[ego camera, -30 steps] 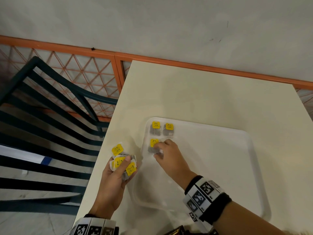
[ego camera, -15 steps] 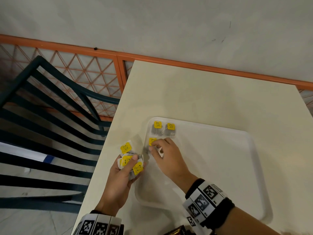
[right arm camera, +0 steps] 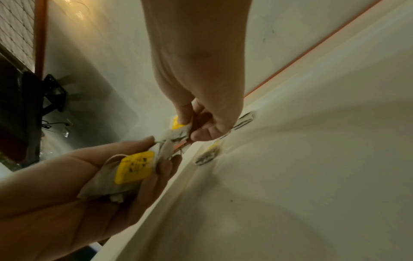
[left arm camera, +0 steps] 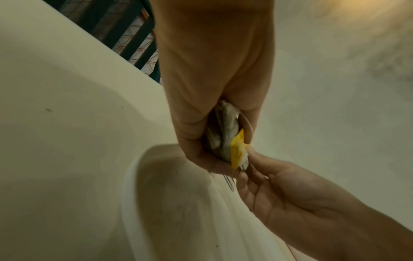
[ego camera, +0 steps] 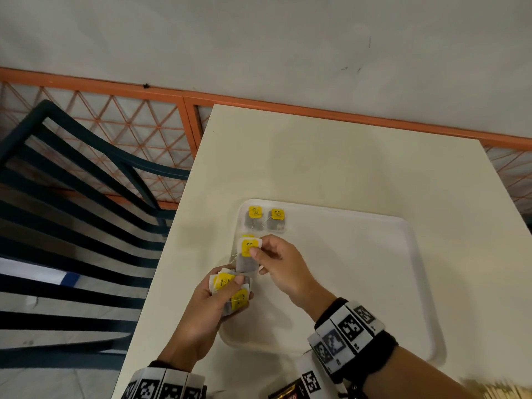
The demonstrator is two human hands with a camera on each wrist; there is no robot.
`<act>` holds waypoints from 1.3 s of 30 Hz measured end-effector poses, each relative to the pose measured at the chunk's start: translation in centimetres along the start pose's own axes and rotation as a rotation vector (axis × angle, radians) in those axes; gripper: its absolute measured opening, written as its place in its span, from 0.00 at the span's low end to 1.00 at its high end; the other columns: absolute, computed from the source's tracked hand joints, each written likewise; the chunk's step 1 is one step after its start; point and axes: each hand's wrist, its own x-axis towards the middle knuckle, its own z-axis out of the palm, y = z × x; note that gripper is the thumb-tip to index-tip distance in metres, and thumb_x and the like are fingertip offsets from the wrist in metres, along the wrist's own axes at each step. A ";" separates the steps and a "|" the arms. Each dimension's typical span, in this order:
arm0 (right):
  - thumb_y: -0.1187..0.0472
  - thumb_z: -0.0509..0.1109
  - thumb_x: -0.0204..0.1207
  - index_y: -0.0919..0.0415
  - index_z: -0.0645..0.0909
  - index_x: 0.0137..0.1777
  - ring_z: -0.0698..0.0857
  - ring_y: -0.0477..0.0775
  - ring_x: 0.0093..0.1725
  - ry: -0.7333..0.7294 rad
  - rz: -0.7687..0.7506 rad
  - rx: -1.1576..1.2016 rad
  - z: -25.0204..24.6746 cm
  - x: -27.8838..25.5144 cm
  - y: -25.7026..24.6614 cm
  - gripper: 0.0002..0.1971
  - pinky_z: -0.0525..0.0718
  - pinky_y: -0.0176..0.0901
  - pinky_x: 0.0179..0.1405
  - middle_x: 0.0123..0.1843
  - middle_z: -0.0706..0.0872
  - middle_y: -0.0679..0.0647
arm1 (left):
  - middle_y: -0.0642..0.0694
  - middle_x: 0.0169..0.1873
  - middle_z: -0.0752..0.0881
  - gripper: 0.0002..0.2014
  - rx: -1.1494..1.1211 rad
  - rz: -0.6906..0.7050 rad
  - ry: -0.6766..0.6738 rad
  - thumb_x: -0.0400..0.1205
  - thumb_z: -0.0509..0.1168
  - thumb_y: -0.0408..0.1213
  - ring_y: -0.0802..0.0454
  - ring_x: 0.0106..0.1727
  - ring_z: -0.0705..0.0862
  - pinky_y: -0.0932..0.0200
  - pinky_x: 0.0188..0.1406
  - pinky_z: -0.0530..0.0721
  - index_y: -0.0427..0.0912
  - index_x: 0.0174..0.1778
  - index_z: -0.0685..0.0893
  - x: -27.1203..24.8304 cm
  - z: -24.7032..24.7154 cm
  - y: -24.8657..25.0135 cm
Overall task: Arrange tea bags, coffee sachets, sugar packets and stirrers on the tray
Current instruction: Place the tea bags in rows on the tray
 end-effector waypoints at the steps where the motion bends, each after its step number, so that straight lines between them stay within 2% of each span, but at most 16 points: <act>1: 0.66 0.67 0.78 0.61 0.80 0.47 0.80 0.47 0.35 0.032 0.015 0.004 -0.4 0.2 0.4 0.02 0.81 0.33 0.33 0.42 0.83 0.57 | 0.39 0.43 0.87 0.10 -0.010 -0.003 0.009 0.79 0.65 0.33 0.46 0.39 0.89 0.58 0.37 0.88 0.41 0.56 0.82 0.0 0.0 -0.1; 5: 0.68 0.69 0.75 0.69 0.81 0.48 0.79 0.44 0.23 0.192 0.058 -0.092 -2.1 1.2 1.7 0.05 0.83 0.40 0.36 0.40 0.84 0.62 | 0.40 0.42 0.87 0.09 -0.041 -0.014 0.035 0.79 0.65 0.31 0.46 0.38 0.89 0.59 0.35 0.89 0.41 0.54 0.82 -0.1 -0.2 -0.2; 7: 0.68 0.71 0.74 0.64 0.80 0.43 0.77 0.39 0.17 0.249 0.055 -0.134 -2.7 1.7 2.0 0.02 0.81 0.32 0.30 0.37 0.83 0.60 | 0.40 0.42 0.87 0.08 -0.051 -0.014 0.043 0.79 0.65 0.31 0.46 0.39 0.89 0.58 0.37 0.89 0.42 0.53 0.82 -0.1 -0.4 -0.2; 8: 0.69 0.72 0.72 0.60 0.78 0.40 0.76 0.38 0.16 0.285 0.048 -0.149 -2.9 1.9 2.1 0.06 0.78 0.28 0.26 0.35 0.83 0.58 | 0.41 0.42 0.87 0.08 -0.058 -0.011 0.045 0.79 0.64 0.31 0.46 0.39 0.89 0.58 0.37 0.89 0.42 0.53 0.82 -0.2 -0.6 -0.2; 10: 0.69 0.74 0.70 0.53 0.73 0.36 0.77 0.38 0.16 0.346 0.023 -0.179 -3.1 2.3 2.3 0.14 0.77 0.28 0.24 0.32 0.81 0.55 | 0.41 0.43 0.87 0.08 -0.071 -0.007 0.047 0.79 0.64 0.31 0.46 0.39 0.89 0.58 0.38 0.89 0.41 0.54 0.82 -0.2 -0.8 -0.1; 13: 0.68 0.75 0.69 0.56 0.71 0.42 0.79 0.46 0.25 0.369 -0.004 -0.231 -2.9 2.8 2.5 0.14 0.75 0.29 0.27 0.30 0.79 0.53 | 0.41 0.43 0.87 0.08 -0.083 -0.002 0.042 0.79 0.64 0.31 0.48 0.38 0.90 0.58 0.38 0.89 0.41 0.54 0.81 -0.2 -0.8 -0.1; 15: 0.67 0.75 0.70 0.59 0.70 0.46 0.77 0.50 0.30 0.348 -0.016 -0.271 -2.8 2.9 2.4 0.15 0.74 0.25 0.26 0.29 0.76 0.51 | 0.42 0.42 0.87 0.08 -0.113 -0.009 0.035 0.80 0.63 0.31 0.48 0.37 0.90 0.59 0.38 0.89 0.41 0.54 0.81 -0.2 -0.8 -0.1; 18: 0.67 0.75 0.71 0.59 0.68 0.49 0.73 0.46 0.28 0.317 -0.034 -0.300 -2.7 3.0 2.2 0.17 0.73 0.23 0.25 0.28 0.74 0.49 | 0.41 0.41 0.86 0.08 -0.162 -0.029 0.031 0.80 0.63 0.32 0.47 0.38 0.90 0.59 0.36 0.89 0.41 0.54 0.81 -0.2 -0.6 -0.1; 22: 0.65 0.75 0.71 0.59 0.68 0.52 0.72 0.46 0.29 0.324 -0.045 -0.321 -2.6 2.8 2.2 0.17 0.73 0.24 0.27 0.28 0.73 0.49 | 0.40 0.41 0.86 0.07 -0.244 -0.046 0.025 0.81 0.61 0.31 0.41 0.45 0.87 0.56 0.36 0.90 0.39 0.52 0.82 -0.1 -0.4 0.0; 25: 0.58 0.73 0.74 0.59 0.70 0.54 0.74 0.46 0.32 0.347 -0.102 -0.395 -2.4 2.1 1.7 0.15 0.73 0.27 0.30 0.32 0.75 0.50 | 0.41 0.39 0.88 0.10 -0.331 -0.049 -0.013 0.76 0.62 0.30 0.38 0.48 0.85 0.54 0.40 0.90 0.37 0.53 0.81 0.0 -0.3 0.2; 27: 0.55 0.69 0.76 0.60 0.74 0.51 0.75 0.45 0.32 0.325 -0.160 -0.412 -1.9 1.1 1.0 0.11 0.72 0.29 0.31 0.31 0.75 0.48 | 0.38 0.41 0.87 0.11 -0.387 -0.030 -0.025 0.75 0.61 0.29 0.37 0.50 0.84 0.52 0.42 0.90 0.37 0.53 0.81 -0.1 -0.1 0.3; 29: 0.53 0.66 0.78 0.59 0.78 0.44 0.76 0.46 0.31 0.265 -0.189 -0.386 -1.0 -0.2 0.6 0.09 0.74 0.33 0.34 0.30 0.77 0.47 | 0.37 0.42 0.87 0.10 -0.414 -0.001 -0.024 0.79 0.58 0.27 0.38 0.49 0.84 0.52 0.46 0.89 0.37 0.52 0.82 -0.2 0.1 0.6; 31: 0.50 0.65 0.79 0.56 0.78 0.39 0.79 0.50 0.33 0.175 -0.147 -0.309 0.0 -1.7 0.3 0.11 0.79 0.44 0.41 0.31 0.80 0.49 | 0.38 0.43 0.87 0.10 -0.415 0.028 -0.025 0.82 0.56 0.27 0.42 0.48 0.85 0.53 0.49 0.88 0.37 0.52 0.82 -0.2 0.4 0.8; 32: 0.49 0.65 0.78 0.55 0.78 0.39 0.80 0.49 0.32 0.124 -0.108 -0.258 0.5 -2.4 0.2 0.11 0.81 0.46 0.40 0.31 0.81 0.49 | 0.38 0.44 0.87 0.10 -0.416 0.043 -0.025 0.82 0.56 0.28 0.44 0.47 0.86 0.54 0.50 0.88 0.36 0.54 0.81 -0.2 0.5 0.9; 35: 0.53 0.72 0.74 0.50 0.77 0.44 0.80 0.42 0.31 -0.018 -0.044 -0.107 1.6 -4.0 0.2 0.06 0.78 0.29 0.34 0.35 0.82 0.46 | 0.39 0.48 0.87 0.11 -0.418 0.068 -0.009 0.83 0.56 0.31 0.48 0.48 0.87 0.57 0.47 0.88 0.37 0.58 0.80 -0.3 0.3 0.9; 39: 0.61 0.75 0.70 0.50 0.76 0.53 0.77 0.37 0.42 0.031 -0.166 -0.248 2.4 -5.1 1.0 0.15 0.73 0.21 0.41 0.46 0.74 0.40 | 0.41 0.46 0.87 0.10 -0.349 0.081 0.031 0.84 0.55 0.34 0.50 0.45 0.87 0.60 0.41 0.87 0.41 0.56 0.80 -0.8 0.0 0.4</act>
